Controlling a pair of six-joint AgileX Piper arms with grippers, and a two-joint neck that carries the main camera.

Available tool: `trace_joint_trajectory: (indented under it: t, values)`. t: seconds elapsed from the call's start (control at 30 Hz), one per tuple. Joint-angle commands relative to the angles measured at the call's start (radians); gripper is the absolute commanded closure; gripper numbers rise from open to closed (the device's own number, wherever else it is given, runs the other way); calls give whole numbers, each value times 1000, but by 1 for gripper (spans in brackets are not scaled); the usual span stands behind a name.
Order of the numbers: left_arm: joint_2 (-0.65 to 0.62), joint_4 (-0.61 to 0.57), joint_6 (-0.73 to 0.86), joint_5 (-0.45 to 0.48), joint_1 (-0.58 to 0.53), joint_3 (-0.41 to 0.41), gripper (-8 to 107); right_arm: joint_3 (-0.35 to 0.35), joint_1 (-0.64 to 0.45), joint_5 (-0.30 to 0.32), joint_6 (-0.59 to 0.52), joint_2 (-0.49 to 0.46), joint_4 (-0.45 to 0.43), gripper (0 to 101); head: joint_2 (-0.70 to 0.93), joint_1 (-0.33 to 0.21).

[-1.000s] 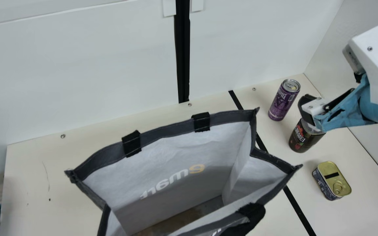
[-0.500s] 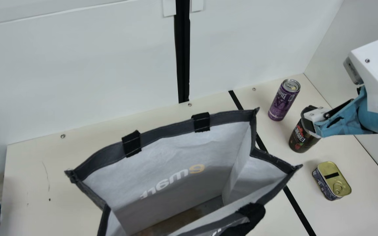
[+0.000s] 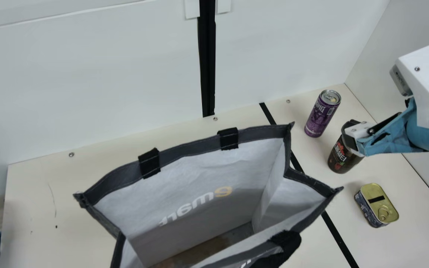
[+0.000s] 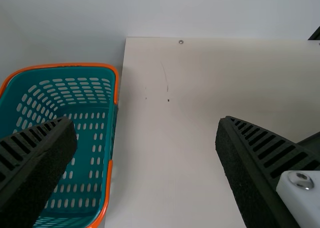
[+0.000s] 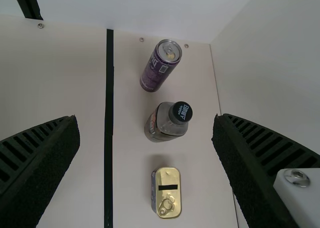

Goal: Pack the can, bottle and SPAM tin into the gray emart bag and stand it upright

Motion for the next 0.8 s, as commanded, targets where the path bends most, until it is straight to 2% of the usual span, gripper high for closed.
trace_joint_trajectory:
  t: [0.0,0.77]
  values:
    - [0,0,0,0,0,0,9,0,0,0,0,0,0,6,-1,-23]
    - [0,0,0,0,0,0,9,0,0,0,0,0,0,6,-1,-23]
